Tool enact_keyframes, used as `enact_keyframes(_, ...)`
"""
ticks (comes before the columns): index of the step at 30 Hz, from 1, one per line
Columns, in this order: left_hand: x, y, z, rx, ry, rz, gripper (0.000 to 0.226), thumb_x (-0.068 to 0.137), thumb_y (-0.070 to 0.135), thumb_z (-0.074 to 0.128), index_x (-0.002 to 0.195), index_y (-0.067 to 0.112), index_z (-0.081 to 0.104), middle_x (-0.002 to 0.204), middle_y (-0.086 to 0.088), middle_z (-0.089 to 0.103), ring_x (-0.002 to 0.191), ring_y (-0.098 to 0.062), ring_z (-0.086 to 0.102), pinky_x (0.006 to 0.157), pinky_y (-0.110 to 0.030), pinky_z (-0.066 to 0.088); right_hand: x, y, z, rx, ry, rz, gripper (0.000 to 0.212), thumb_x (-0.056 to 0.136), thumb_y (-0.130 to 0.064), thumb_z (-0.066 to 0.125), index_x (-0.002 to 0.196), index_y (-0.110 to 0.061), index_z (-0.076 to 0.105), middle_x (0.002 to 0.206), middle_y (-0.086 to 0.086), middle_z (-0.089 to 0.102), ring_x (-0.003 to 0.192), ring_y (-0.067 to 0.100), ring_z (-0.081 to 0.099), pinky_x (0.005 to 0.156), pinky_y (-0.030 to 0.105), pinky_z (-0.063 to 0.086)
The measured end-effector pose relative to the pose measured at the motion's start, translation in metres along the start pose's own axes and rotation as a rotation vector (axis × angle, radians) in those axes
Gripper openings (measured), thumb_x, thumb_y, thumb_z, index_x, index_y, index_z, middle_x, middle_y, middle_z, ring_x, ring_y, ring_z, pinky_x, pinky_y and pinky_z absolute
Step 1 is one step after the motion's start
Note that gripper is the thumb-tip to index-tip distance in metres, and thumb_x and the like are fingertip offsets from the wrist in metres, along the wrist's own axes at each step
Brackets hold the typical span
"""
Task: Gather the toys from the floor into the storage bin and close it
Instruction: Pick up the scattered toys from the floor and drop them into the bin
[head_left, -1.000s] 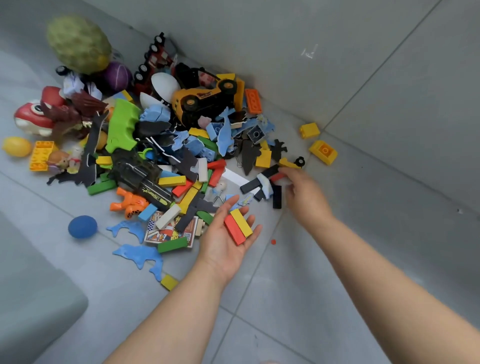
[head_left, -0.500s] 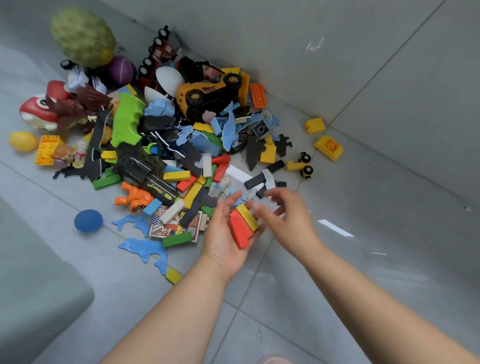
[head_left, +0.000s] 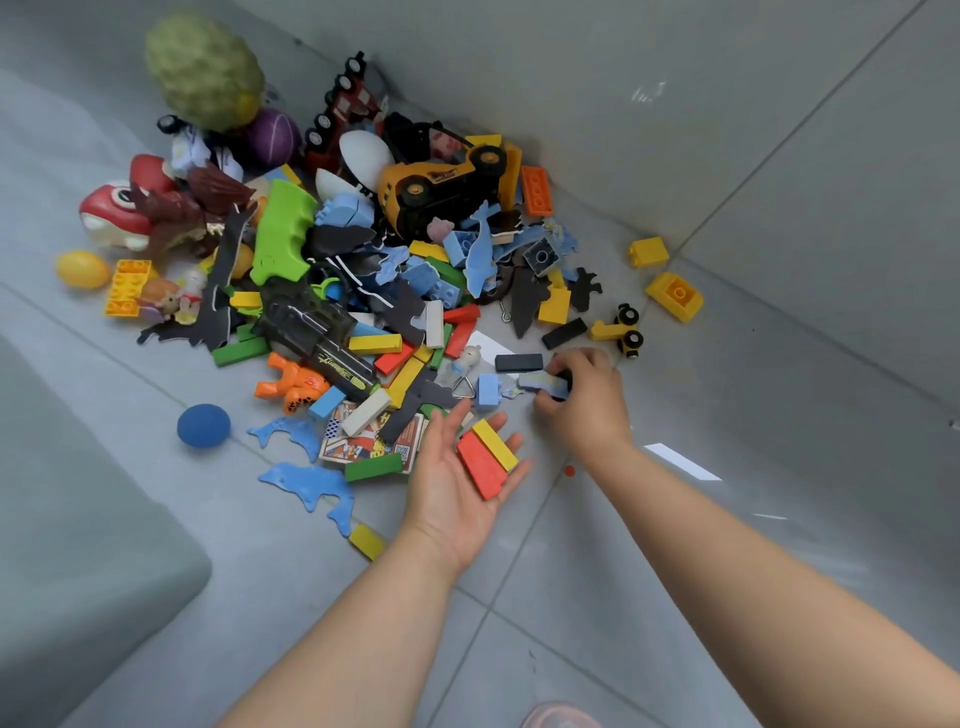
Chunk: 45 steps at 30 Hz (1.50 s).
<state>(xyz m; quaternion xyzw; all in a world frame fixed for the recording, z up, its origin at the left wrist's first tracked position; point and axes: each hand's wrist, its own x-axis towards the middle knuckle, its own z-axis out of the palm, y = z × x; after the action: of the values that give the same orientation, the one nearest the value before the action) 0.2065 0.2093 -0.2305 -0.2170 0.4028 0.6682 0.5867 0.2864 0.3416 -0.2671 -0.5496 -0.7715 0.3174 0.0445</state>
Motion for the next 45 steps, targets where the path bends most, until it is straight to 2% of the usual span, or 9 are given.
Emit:
enact_keyframes(5,0.001,-0.001,-0.006,-0.004,-0.009,-0.012,0.052,0.094,0.056,0.032,0.132,0.025,0.049,0.123,-0.012,0.062,0.107,-0.03,0.06,0.091,-0.05,0.047,-0.027,-0.007,-0.021,0.33,0.032,-0.06,0.024,0.072,-0.011,0.071,0.084,-0.025,0.055,0.101,-0.006,0.049,0.081,0.003,0.049,0.062,0.02,0.044)
enact_keyframes(10,0.005,0.001,-0.001,-0.07,-0.068,-0.041,0.052,0.091,0.058,0.034,0.124,0.025,0.059,0.104,-0.01,0.069,0.092,-0.027,0.068,0.08,-0.038,0.051,-0.075,-0.041,-0.032,0.38,-0.267,-0.318,0.034,0.069,-0.02,0.078,0.092,-0.03,0.056,0.102,-0.016,0.049,0.084,-0.005,0.047,0.067,0.009,0.041)
enact_keyframes(13,0.007,0.004,-0.001,-0.101,-0.087,-0.019,0.044,0.095,0.05,0.034,0.111,0.022,0.064,0.101,-0.009,0.069,0.084,-0.026,0.069,0.075,-0.038,0.057,-0.055,-0.041,-0.038,0.318,-0.17,-0.254,0.027,0.078,-0.033,0.071,0.1,-0.031,0.056,0.103,-0.017,0.046,0.081,0.001,0.049,0.063,0.01,0.044)
enact_keyframes(16,0.008,0.007,-0.003,-0.094,-0.081,-0.011,0.042,0.096,0.046,0.035,0.114,0.02,0.062,0.099,-0.009,0.065,0.087,-0.026,0.063,0.078,-0.043,0.055,-0.011,-0.032,-0.036,0.045,-0.014,-0.265,0.027,0.087,-0.021,0.06,0.114,-0.02,0.057,0.119,-0.001,0.052,0.09,0.012,0.051,0.072,0.022,0.041)
enact_keyframes(20,0.007,0.009,-0.007,-0.052,-0.068,0.006,0.039,0.097,0.043,0.036,0.113,0.021,0.063,0.095,-0.007,0.063,0.083,-0.023,0.061,0.082,-0.042,0.053,0.031,-0.02,-0.008,-0.367,-0.17,-0.341,0.036,0.089,-0.024,0.056,0.125,-0.017,0.052,0.128,0.007,0.049,0.113,0.027,0.045,0.085,0.032,0.037)
enact_keyframes(27,0.005,0.016,-0.014,-0.009,-0.065,0.014,0.039,0.097,0.043,0.037,0.114,0.022,0.065,0.094,-0.007,0.067,0.083,-0.022,0.063,0.082,-0.042,0.054,0.044,0.009,-0.025,-0.366,0.046,-0.295,0.032,0.09,-0.013,0.053,0.12,-0.004,0.053,0.125,0.017,0.055,0.117,0.034,0.043,0.092,0.036,0.033)
enact_keyframes(33,0.004,0.011,-0.013,-0.026,-0.043,-0.006,0.036,0.094,0.043,0.041,0.111,0.024,0.066,0.097,-0.007,0.065,0.091,-0.026,0.061,0.082,-0.043,0.053,0.031,0.015,-0.033,-0.483,-0.011,-0.502,0.024,0.078,-0.018,0.062,0.094,-0.001,0.066,0.085,0.02,0.066,0.085,0.042,0.058,0.075,0.044,0.045)
enact_keyframes(40,0.006,0.009,-0.011,-0.036,-0.039,0.024,0.045,0.09,0.052,0.041,0.124,0.027,0.056,0.103,-0.009,0.066,0.103,-0.032,0.06,0.088,-0.05,0.05,-0.018,0.004,-0.026,-0.083,-0.077,-0.086,0.024,0.08,-0.017,0.066,0.103,-0.013,0.066,0.099,0.007,0.057,0.093,0.026,0.056,0.068,0.027,0.041)
enact_keyframes(45,0.008,0.005,-0.011,-0.017,-0.029,0.051,0.046,0.09,0.053,0.041,0.121,0.024,0.058,0.096,-0.007,0.065,0.091,-0.026,0.064,0.088,-0.048,0.05,-0.042,0.007,-0.001,-0.034,-0.108,-0.145,0.022,0.076,-0.013,0.071,0.095,-0.01,0.061,0.113,0.002,0.054,0.103,0.024,0.048,0.078,0.021,0.031)
